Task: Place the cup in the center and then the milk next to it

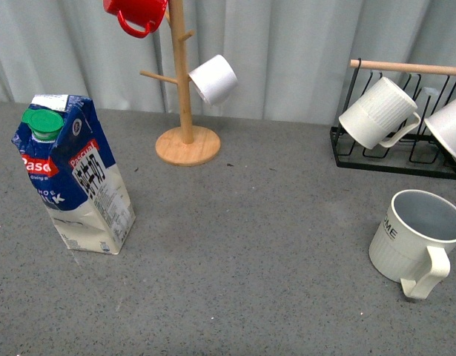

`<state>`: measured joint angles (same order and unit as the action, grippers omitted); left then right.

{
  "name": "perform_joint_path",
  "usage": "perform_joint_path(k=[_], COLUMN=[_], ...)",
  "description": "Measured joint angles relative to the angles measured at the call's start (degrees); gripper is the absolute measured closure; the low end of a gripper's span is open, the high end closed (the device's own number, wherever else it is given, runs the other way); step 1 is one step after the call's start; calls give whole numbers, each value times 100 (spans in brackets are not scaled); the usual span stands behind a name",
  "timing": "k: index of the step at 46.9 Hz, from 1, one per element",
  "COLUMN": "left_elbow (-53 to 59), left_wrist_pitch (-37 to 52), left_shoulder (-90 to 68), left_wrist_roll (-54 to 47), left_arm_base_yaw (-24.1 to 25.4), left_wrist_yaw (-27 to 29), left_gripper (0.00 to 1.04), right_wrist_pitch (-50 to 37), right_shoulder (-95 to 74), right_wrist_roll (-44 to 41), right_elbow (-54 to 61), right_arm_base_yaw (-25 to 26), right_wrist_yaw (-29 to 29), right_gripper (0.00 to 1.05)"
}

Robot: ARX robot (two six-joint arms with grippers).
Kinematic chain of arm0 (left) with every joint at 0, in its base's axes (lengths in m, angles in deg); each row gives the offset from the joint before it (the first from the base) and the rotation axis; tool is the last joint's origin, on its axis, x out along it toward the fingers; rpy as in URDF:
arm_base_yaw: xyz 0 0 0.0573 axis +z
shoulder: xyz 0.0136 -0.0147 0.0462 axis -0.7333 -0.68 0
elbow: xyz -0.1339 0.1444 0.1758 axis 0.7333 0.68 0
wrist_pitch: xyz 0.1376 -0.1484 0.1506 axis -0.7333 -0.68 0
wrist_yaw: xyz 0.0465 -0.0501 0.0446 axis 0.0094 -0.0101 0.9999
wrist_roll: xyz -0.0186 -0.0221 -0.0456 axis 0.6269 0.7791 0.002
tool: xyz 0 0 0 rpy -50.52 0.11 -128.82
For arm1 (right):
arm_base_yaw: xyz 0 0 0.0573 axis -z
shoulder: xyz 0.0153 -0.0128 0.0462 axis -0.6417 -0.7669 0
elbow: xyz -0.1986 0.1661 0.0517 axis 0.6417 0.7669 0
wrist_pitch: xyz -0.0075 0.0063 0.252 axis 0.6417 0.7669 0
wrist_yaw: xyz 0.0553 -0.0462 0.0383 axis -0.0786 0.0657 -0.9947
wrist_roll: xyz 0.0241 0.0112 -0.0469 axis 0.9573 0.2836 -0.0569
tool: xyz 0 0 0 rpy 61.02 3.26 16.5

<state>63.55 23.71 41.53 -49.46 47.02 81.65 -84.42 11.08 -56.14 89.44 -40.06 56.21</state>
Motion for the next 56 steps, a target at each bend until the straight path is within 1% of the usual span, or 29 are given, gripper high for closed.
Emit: perform_joint_path(k=[56], left_elbow=[0], left_wrist_pitch=[0], left_shoulder=[0], left_wrist_roll=[0], left_arm_base_yaw=[0], left_wrist_yaw=[0], left_gripper=[7], right_wrist_pitch=[-2], right_shoulder=[0], right_wrist_roll=[2], right_elbow=[2], right_arm_base_yaw=[0], right_wrist_yaw=[0], right_gripper=[9])
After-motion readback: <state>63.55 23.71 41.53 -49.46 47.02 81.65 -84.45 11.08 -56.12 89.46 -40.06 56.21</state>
